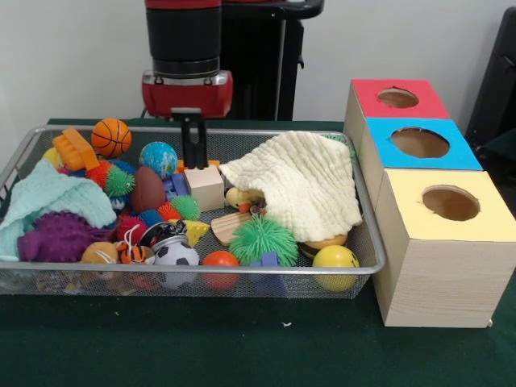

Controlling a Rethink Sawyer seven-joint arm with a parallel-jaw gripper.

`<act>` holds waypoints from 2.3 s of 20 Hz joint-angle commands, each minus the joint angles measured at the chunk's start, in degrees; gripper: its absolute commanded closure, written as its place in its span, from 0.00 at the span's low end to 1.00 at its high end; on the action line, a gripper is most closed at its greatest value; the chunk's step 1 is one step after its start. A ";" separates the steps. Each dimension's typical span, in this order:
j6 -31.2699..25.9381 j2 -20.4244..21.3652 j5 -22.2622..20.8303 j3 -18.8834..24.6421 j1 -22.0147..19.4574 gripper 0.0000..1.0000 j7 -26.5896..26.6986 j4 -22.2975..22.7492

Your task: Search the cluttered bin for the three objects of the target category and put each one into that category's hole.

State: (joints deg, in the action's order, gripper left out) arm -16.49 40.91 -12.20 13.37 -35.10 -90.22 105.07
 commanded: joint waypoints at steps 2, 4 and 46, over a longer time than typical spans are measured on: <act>-10.18 -1.40 -5.70 6.58 -3.85 1.00 9.45 -7.15; -11.55 -1.15 -6.28 7.74 -5.12 1.00 10.25 -7.61; -19.62 -6.75 -32.81 13.50 -13.22 1.00 13.08 -19.52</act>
State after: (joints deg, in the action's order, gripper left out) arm -32.62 38.51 -39.70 26.90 -50.03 -89.35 86.76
